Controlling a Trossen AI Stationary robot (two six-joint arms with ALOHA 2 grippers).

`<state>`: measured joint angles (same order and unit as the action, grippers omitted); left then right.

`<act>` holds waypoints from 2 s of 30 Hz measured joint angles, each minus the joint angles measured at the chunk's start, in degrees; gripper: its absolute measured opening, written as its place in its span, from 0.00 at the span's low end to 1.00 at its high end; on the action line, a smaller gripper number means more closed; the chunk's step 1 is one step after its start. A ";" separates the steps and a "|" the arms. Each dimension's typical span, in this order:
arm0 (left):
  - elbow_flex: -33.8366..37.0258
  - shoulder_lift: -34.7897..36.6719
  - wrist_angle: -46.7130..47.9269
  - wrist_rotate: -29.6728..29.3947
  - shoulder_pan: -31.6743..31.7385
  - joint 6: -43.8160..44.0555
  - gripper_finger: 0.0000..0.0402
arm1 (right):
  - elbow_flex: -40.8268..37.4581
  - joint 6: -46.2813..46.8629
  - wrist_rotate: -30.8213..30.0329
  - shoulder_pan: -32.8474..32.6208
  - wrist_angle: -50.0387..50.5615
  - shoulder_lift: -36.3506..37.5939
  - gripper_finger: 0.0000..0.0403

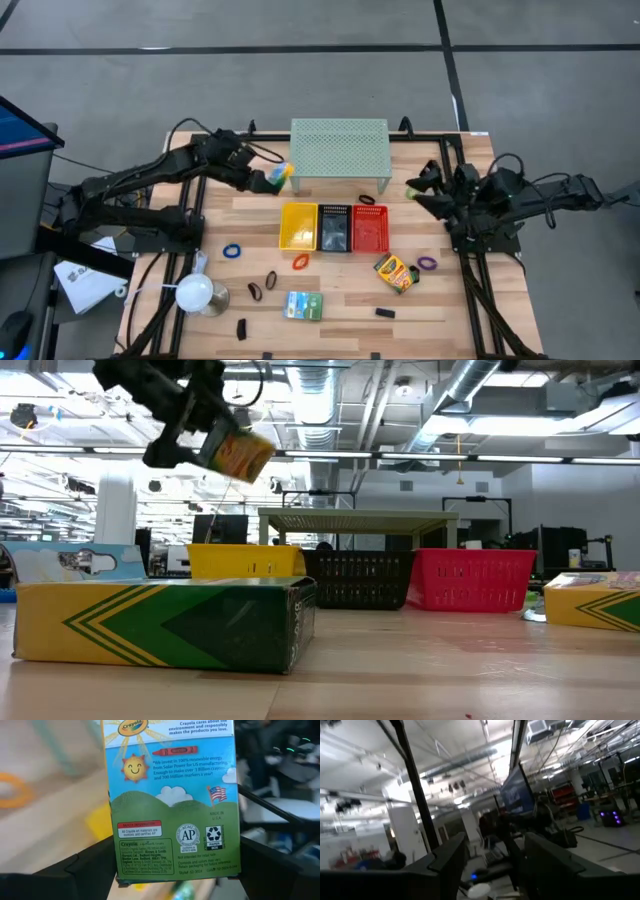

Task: Pick & Place Office Desk Supplies
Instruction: Put the crayons box into the red bin

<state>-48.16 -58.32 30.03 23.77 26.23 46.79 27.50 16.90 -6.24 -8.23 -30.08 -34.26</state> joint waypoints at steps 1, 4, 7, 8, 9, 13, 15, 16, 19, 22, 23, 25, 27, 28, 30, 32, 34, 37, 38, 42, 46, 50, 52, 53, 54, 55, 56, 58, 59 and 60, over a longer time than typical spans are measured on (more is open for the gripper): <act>0.02 0.12 -0.67 0.33 -1.34 0.66 0.86 | 1.25 -1.26 0.51 0.00 0.30 -1.82 0.50; 0.02 0.38 -4.33 0.65 -5.67 3.31 0.86 | 5.51 -6.68 2.63 0.00 1.61 -7.19 0.50; 0.02 0.66 -9.19 0.65 -9.82 6.33 0.86 | 10.80 -13.36 5.17 0.00 5.70 -11.86 0.50; 0.02 0.66 -10.83 0.67 -11.15 7.44 0.86 | 12.65 -15.41 5.72 0.00 8.12 -13.31 0.50; 0.02 0.67 -12.41 0.67 -12.35 8.15 0.86 | 14.64 -17.13 6.16 0.00 10.51 -14.88 0.50; 0.02 0.66 -18.79 0.65 -16.63 11.90 0.86 | 22.27 -19.61 6.25 0.66 19.57 -21.14 0.50; 0.02 0.65 -20.71 0.63 -18.49 13.34 0.86 | 25.93 -19.04 6.45 1.52 23.35 -23.93 0.50; 0.02 0.65 -21.62 0.63 -19.38 13.85 0.86 | 27.65 -18.57 6.67 2.06 24.94 -25.17 0.50; 0.02 0.65 -23.24 0.85 -22.40 15.22 0.86 | 31.97 -16.22 11.08 4.48 29.35 -28.12 0.50; 0.02 0.65 -24.35 2.53 -25.34 16.10 0.86 | 35.54 -12.11 17.09 7.29 32.85 -30.73 0.54; 0.02 0.65 -24.31 2.78 -26.29 16.42 0.86 | 36.49 -10.79 18.53 8.01 33.57 -31.89 0.55; 0.02 0.63 -24.40 2.80 -27.79 16.75 0.86 | 38.13 -9.35 21.46 9.04 34.55 -33.89 0.59; 0.02 0.63 -25.83 2.73 -28.95 17.47 0.86 | 39.36 -9.37 24.10 9.25 34.43 -36.21 0.64; 0.02 0.63 -26.59 2.73 -29.41 17.82 0.86 | 40.15 -9.66 24.80 9.12 34.06 -37.51 0.66; 0.02 0.63 -27.79 2.73 -30.09 18.31 0.86 | 41.74 -11.28 25.98 8.92 33.78 -40.31 0.70; 0.02 0.63 -28.60 2.73 -30.56 19.19 0.86 | 43.39 -12.56 27.63 8.81 34.84 -43.09 0.73; 0.02 0.63 -28.77 3.06 -30.97 20.16 0.86 | 45.57 -13.22 29.00 9.00 34.17 -44.87 0.76; 0.02 0.63 -29.26 3.79 -31.70 21.33 0.86 | 48.69 -14.79 30.35 9.22 34.35 -48.00 0.79; 0.02 0.63 -29.47 3.84 -31.97 21.49 0.86 | 49.46 -15.42 30.69 9.24 34.54 -49.29 0.79; 0.02 0.63 -30.63 4.12 -32.21 22.45 0.86 | 52.11 -16.02 34.11 9.41 35.28 -52.01 0.81; 0.02 0.96 -31.35 4.26 -32.21 22.69 0.86 | 52.80 -17.34 35.17 9.59 35.51 -53.61 0.81; 0.02 1.15 -31.42 4.39 -32.21 22.71 0.86 | 52.93 -17.31 36.05 9.48 32.92 -54.83 0.81; 0.02 1.26 -31.73 4.71 -32.19 22.70 0.86 | 53.08 -17.35 36.60 9.44 31.32 -55.69 0.81; 0.02 1.26 -31.63 4.81 -32.16 22.72 0.86 | 52.98 -17.35 36.61 9.44 31.32 -56.08 0.81; 0.02 1.26 -31.47 4.97 -32.16 22.75 0.86 | 52.91 -17.35 36.61 9.24 30.73 -56.63 0.81; 0.02 1.26 -31.49 5.11 -32.16 22.75 0.86 | 52.90 -17.33 36.50 9.07 29.40 -57.15 0.81; 0.02 1.26 -31.52 5.12 -32.16 22.95 0.86 | 52.90 -17.34 36.39 9.01 29.03 -57.24 0.81; 0.02 1.26 -31.56 5.13 -32.16 23.12 0.86 | 52.91 -17.36 36.47 9.01 27.42 -57.29 0.81; 0.02 1.26 -31.50 5.13 -32.16 23.14 0.86 | 53.03 -17.25 36.64 9.00 26.42 -57.69 0.81; 0.02 1.26 -31.52 5.13 -32.16 23.14 0.86 | 53.10 -16.89 36.64 8.94 25.99 -57.95 0.81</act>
<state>-48.14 -57.06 -1.49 28.91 -5.93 69.93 80.59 0.01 30.40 0.71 -4.09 -92.21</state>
